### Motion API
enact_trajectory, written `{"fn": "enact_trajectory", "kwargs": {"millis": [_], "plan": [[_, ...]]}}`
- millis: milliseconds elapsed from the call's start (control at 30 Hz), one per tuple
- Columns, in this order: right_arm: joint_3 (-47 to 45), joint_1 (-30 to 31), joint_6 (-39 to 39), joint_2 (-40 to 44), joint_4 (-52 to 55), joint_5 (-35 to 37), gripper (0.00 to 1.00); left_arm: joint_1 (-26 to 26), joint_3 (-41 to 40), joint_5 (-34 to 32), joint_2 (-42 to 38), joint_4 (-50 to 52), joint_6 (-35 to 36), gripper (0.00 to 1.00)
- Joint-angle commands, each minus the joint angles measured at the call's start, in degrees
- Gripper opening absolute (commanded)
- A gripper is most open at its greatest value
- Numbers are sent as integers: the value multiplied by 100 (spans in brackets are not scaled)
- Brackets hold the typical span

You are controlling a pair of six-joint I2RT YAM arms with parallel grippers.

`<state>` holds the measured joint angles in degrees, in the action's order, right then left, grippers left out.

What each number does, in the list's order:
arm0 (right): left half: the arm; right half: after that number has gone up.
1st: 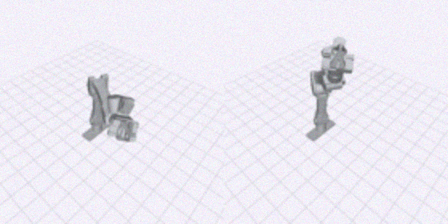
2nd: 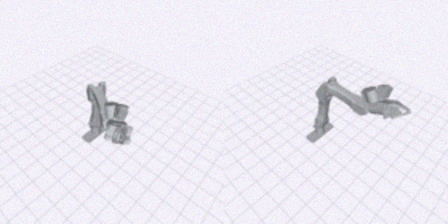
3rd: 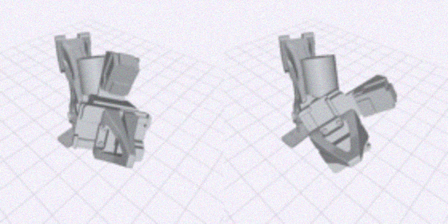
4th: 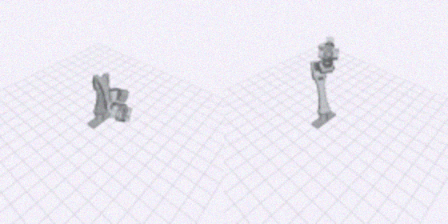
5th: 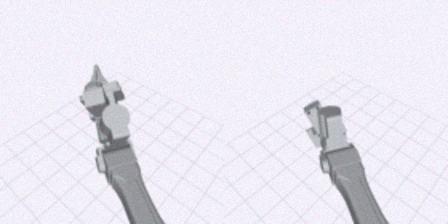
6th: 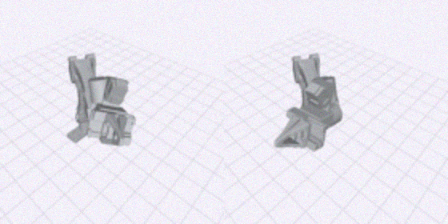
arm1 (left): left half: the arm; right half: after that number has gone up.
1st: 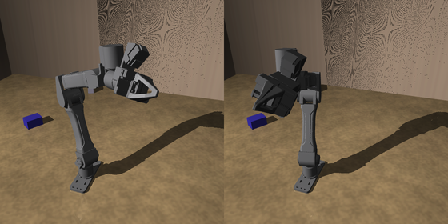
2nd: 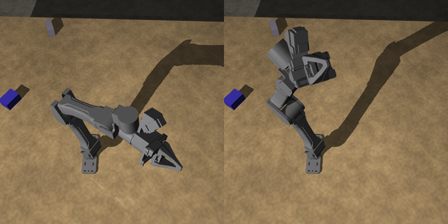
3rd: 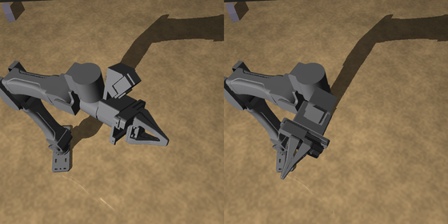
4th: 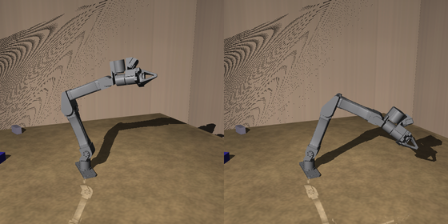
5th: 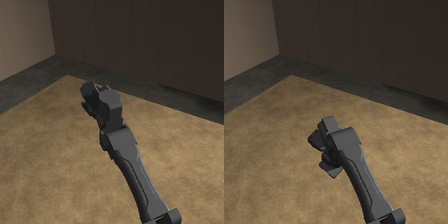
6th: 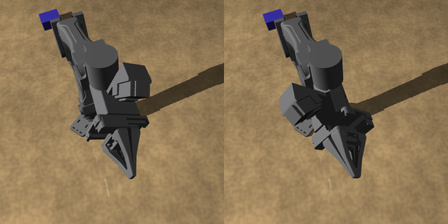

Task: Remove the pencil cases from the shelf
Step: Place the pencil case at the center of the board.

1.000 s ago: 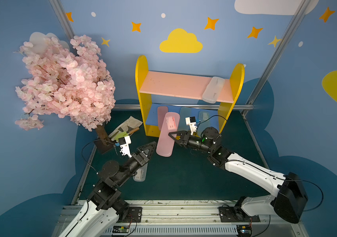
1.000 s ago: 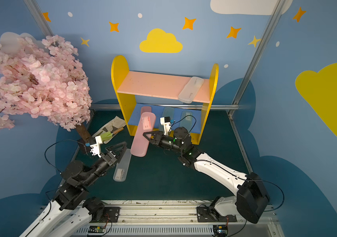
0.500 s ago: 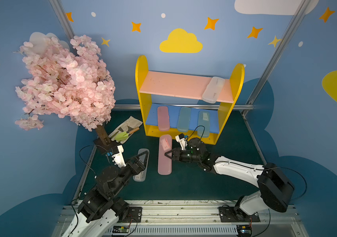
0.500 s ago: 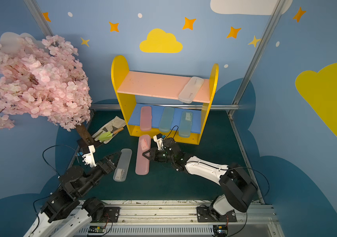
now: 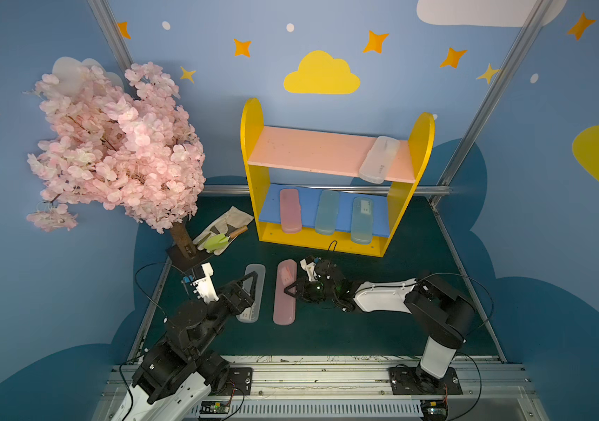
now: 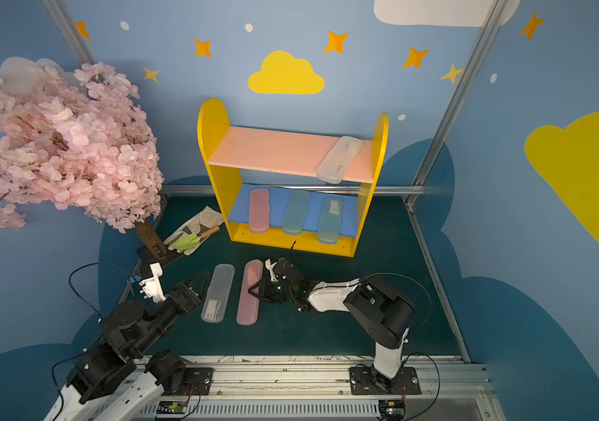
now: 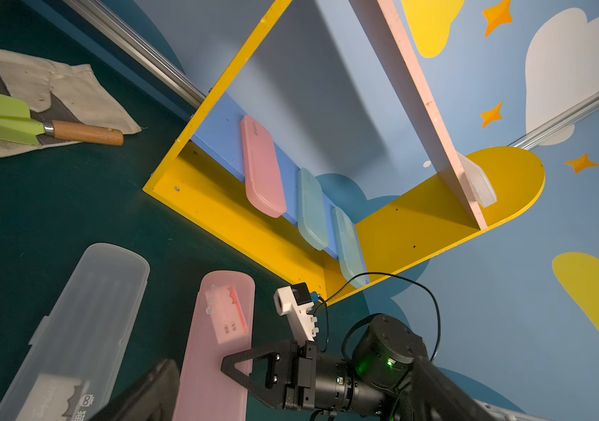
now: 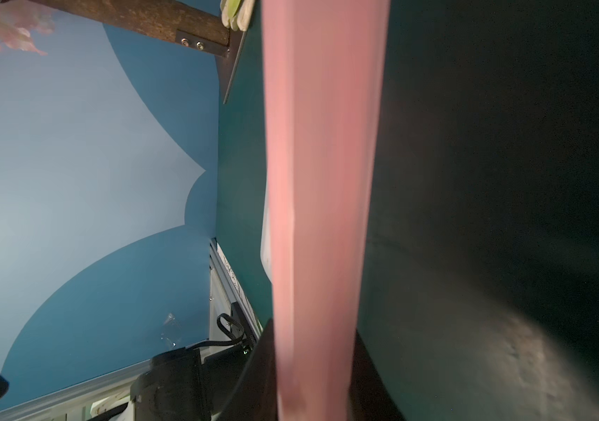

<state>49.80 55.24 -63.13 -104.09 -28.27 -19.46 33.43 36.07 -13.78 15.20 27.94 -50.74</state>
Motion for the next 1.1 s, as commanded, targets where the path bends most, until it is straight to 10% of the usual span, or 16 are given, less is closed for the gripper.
{"fn": "enact_trajectory", "kwargs": {"millis": [0,1067], "plan": [[311,40,-191,-190,-402,84,13,3,-83,-81,-90,55,21,100],[1348,66,-625,-1678,-575,-450,14,5,-180,-110,-281,62,-41,100]]}}
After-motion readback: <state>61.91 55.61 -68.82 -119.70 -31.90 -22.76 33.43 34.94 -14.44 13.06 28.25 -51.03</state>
